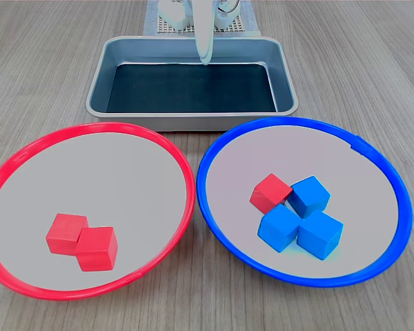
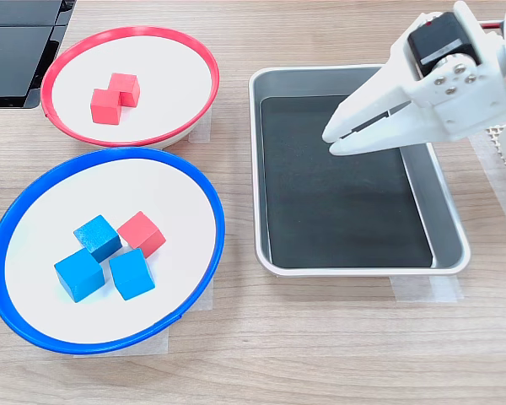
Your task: Relocate any red block in the blue dish to the red dish, correcting any misplacement.
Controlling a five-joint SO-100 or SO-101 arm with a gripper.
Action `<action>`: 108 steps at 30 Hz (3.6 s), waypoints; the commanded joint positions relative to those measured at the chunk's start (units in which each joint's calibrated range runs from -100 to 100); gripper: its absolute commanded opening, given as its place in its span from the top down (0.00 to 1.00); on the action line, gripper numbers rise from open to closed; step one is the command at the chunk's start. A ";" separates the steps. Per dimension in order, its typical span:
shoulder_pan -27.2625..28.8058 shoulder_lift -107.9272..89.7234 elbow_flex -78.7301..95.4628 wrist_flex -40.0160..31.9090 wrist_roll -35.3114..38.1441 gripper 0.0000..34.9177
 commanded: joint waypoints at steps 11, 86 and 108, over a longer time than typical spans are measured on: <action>-0.29 -0.34 0.00 0.11 0.15 0.99; -11.02 104.99 -71.55 -24.24 55.14 0.69; -7.72 111.30 -75.65 -26.13 59.00 0.54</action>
